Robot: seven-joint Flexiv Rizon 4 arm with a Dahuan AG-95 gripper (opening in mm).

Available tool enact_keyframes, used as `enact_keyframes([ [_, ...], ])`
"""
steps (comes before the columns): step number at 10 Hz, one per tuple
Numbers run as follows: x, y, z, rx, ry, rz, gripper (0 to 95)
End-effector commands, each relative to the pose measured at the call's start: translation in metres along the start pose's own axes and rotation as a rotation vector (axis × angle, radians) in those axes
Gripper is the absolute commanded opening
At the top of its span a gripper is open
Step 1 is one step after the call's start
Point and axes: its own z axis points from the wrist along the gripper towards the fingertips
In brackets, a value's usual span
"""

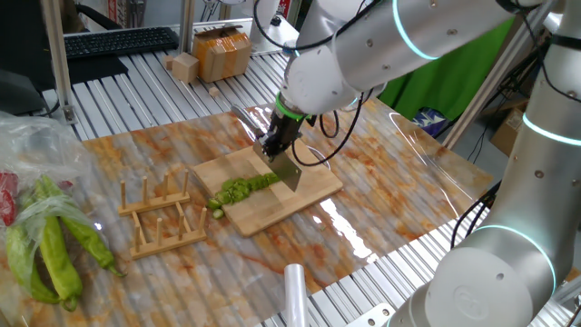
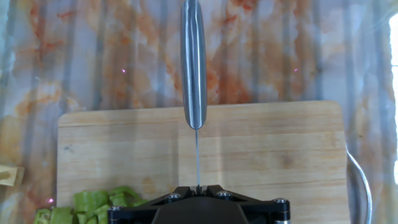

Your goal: Chop the chili peppers

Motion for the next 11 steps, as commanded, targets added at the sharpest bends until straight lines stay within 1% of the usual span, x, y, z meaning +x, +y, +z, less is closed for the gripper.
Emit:
enact_keyframes([
  [1,0.006,0.002,0.027,0.008,-0.028,0.011,0.0],
  [2,0.006,0.002,0.03,0.01,-0.032,0.013,0.0],
  [3,0.006,0.003,0.029,0.013,-0.021,0.014,0.0],
  [4,0.005,0.002,0.026,0.022,-0.044,0.012,0.0],
  [5,0.003,0.002,0.021,0.018,-0.037,0.012,0.0],
  [6,0.003,0.003,0.017,0.021,-0.03,0.01,0.0],
  [7,0.003,0.003,0.016,0.017,-0.028,0.01,0.0],
  [8,0.006,0.004,0.014,0.008,-0.024,0.012,0.0],
  [9,0.008,0.005,0.014,0.019,-0.025,0.011,0.0],
  [10,0.009,0.004,0.013,0.022,-0.032,0.01,0.0],
  [11,0.009,0.002,0.011,0.025,-0.033,0.006,0.0],
])
